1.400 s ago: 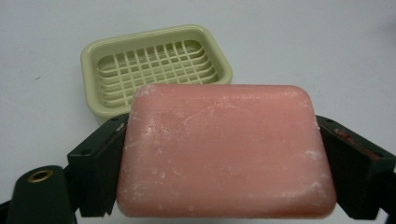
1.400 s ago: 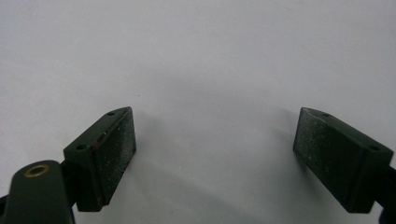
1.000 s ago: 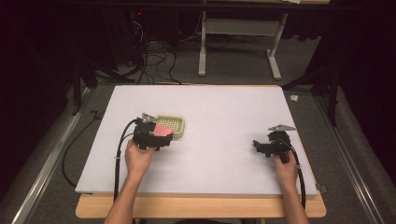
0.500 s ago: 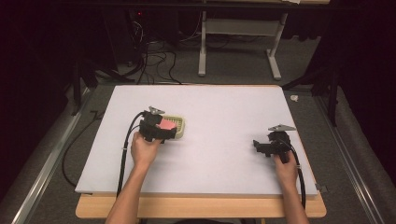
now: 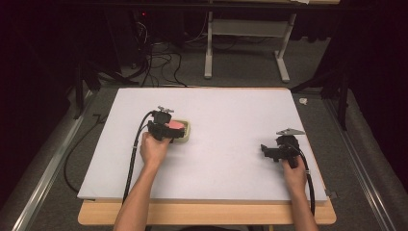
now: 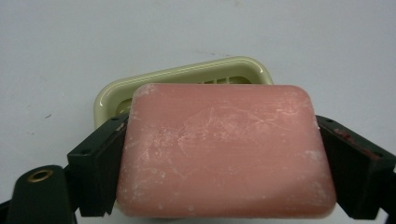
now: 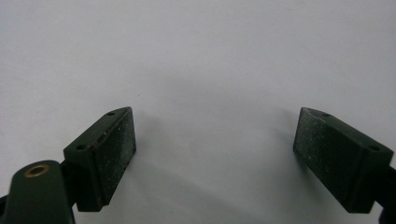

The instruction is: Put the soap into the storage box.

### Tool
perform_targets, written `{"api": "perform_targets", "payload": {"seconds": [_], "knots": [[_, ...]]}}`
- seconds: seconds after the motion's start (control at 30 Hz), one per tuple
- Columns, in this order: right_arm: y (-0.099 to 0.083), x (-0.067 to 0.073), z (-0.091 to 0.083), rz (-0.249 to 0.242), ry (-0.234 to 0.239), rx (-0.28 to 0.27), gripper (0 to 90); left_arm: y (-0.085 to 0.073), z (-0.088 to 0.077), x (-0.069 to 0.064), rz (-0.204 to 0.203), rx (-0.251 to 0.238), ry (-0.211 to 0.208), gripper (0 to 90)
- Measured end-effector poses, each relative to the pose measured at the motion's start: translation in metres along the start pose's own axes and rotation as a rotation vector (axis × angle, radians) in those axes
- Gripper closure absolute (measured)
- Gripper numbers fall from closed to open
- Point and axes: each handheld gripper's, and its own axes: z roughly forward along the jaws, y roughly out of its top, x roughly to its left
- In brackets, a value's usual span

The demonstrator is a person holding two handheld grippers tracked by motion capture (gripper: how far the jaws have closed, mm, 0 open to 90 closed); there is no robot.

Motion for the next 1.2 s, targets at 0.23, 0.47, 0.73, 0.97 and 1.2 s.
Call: {"api": "perform_targets", "payload": {"seconds": [0.23, 0.47, 0.73, 0.97, 1.2], "knots": [[0.0, 0.0, 0.0, 0.0, 0.0, 0.0, 13.6, 0.0, 0.013, 0.003, -0.055, 0.025, 0.014, 14.0], [0.0, 0.0, 0.0, 0.0, 0.0, 0.0, 13.6, -0.001, 0.021, 0.004, -0.066, 0.044, 0.033, 14.0], [0.0, 0.0, 0.0, 0.0, 0.0, 0.0, 13.6, 0.0, 0.023, 0.004, -0.068, 0.047, 0.043, 13.8], [0.0, 0.0, 0.0, 0.0, 0.0, 0.0, 13.6, -0.001, 0.021, 0.004, -0.054, 0.031, 0.068, 13.4], [0.0, 0.0, 0.0, 0.0, 0.0, 0.0, 13.6, 0.001, 0.012, 0.004, -0.045, -0.013, 0.059, 10.3]]}}
